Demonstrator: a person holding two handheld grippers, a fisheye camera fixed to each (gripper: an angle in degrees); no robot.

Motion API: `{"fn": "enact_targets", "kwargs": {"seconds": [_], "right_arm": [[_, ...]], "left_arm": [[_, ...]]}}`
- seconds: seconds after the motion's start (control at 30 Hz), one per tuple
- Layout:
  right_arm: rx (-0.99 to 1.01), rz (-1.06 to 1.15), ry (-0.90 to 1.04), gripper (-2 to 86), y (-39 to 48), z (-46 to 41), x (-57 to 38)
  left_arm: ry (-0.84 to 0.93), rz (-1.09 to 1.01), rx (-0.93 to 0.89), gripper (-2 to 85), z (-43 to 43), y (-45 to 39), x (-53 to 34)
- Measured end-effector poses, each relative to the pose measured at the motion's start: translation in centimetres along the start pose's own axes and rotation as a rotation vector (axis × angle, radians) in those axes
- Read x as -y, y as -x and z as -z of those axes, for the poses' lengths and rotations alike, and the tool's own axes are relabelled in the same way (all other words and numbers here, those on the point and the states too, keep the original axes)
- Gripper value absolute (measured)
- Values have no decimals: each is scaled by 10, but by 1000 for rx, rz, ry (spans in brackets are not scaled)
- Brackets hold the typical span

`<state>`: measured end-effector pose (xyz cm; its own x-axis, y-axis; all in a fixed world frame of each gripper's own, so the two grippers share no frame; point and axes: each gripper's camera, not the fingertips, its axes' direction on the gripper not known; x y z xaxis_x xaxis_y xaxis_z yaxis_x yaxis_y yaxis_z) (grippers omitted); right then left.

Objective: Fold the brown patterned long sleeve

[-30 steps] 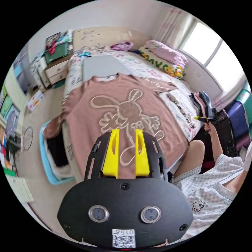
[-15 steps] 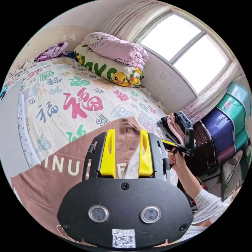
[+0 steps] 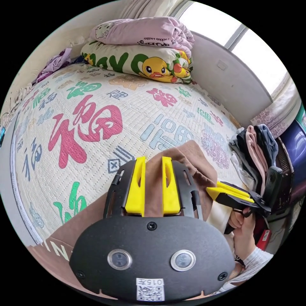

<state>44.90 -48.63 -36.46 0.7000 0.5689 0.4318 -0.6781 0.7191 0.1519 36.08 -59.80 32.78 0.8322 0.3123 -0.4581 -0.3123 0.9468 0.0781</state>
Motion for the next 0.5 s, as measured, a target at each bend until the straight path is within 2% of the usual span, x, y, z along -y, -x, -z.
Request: {"fn": "enact_targets", "kwargs": {"seconds": [0.17,0.3,0.5], "right_arm": [[-36,71,-74,40,-1,-2,-57],[-121,256,-159,36,44,13,-126],[29,552,-232,33,138,54,-276]], "left_arm": [[-118,5,-69,3,42,11,-21],[-248,-8,-122,-2,112,22,-58],[-508,17,-218,-4,261,63,-176]]}}
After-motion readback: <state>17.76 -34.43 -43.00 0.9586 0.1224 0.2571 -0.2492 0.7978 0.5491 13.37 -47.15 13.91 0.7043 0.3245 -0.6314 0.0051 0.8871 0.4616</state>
